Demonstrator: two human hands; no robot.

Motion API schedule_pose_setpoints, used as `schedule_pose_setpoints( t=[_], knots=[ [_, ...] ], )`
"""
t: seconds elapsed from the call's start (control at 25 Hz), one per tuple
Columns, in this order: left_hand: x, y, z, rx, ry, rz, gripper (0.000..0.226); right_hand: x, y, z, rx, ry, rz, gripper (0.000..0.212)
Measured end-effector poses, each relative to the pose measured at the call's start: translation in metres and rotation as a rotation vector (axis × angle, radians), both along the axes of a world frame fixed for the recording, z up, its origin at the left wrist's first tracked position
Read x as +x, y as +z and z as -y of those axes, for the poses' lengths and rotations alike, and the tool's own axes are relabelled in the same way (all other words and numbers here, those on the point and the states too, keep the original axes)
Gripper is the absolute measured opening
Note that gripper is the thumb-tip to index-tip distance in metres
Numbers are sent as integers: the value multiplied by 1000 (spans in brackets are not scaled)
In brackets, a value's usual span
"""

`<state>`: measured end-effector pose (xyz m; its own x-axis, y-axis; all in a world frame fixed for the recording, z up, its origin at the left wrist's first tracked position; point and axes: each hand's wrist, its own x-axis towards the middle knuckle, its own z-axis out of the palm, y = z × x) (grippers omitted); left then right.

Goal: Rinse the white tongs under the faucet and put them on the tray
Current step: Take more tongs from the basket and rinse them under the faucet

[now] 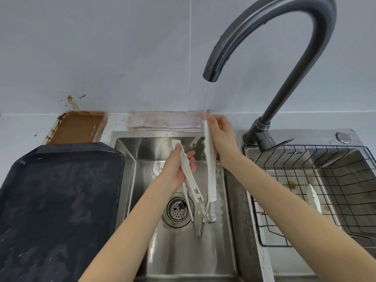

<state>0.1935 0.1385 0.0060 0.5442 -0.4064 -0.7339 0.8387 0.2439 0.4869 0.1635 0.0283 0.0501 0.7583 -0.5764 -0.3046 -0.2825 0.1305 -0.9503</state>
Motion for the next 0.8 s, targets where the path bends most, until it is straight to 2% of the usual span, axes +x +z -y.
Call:
schedule_pose_setpoints(
  t=[0.08,0.16,0.32,0.44,0.56,0.72,0.8],
  knots=[
    [-2,3,5,11,29,27,23,-6,6,4,21,-29,74,7],
    [-4,9,14,16,10,109,25,-14,9,5,-43,-20,113,15],
    [-8,25,34,151,-195,335,28,-26,8,5,-251,21,138,12],
    [-9,32,43,201,-227,392,22,-30,12,10,-284,10,145,22],
    [-7,30,44,203,-252,504,29,-36,16,8,-320,-15,173,31],
    [-7,21,38,427,-265,772,8,-31,16,-1,-336,-9,169,37],
    [-2,16,29,489,-252,778,16,-17,16,-7,-404,72,145,30]
  ],
)
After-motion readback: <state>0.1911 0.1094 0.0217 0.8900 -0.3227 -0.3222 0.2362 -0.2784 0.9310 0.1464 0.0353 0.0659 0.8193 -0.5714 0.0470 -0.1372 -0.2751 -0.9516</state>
